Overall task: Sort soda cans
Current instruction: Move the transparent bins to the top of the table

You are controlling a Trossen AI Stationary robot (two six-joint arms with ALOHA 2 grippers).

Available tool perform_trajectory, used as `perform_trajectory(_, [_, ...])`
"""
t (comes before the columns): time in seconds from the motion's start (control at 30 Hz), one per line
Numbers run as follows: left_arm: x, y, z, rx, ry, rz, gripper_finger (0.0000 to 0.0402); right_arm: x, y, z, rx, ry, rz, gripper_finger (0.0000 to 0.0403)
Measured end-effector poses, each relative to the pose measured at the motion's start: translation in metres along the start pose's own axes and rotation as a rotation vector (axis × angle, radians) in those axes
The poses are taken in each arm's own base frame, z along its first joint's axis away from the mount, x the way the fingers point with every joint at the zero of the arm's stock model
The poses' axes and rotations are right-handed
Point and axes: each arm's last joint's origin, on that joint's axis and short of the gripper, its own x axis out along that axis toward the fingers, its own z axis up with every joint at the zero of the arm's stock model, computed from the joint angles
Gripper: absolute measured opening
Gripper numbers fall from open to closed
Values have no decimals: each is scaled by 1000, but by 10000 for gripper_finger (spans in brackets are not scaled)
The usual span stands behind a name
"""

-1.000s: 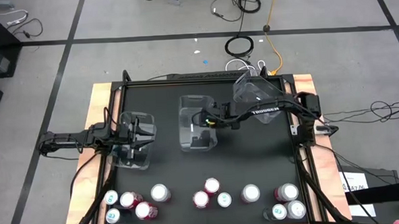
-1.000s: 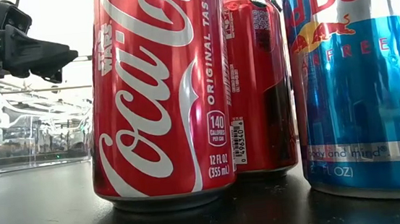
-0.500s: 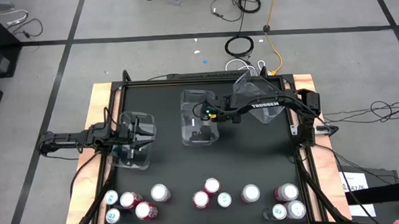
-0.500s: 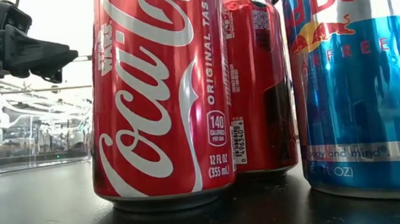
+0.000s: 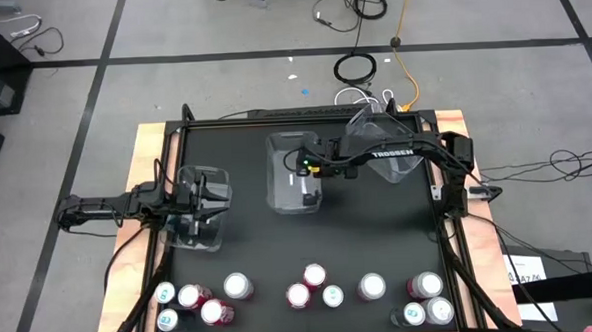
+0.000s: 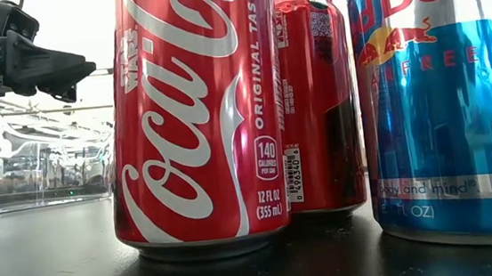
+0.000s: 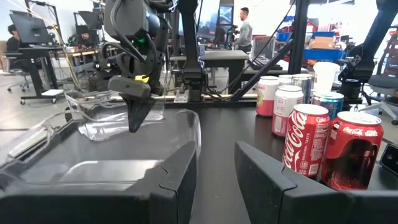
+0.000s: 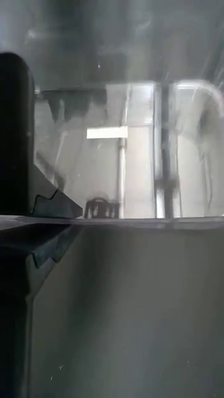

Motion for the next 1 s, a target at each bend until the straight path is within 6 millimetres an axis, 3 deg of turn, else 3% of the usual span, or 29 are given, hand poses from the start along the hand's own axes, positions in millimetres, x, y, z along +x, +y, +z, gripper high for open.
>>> perform_trajectory(0.57, [0, 0, 0, 0, 0, 0, 121, 0, 0, 2, 0, 3, 7, 13])
perform_trajectory(1.0, [0, 0, 0, 0, 0, 0, 121, -3, 1, 3, -32, -1, 22, 86])
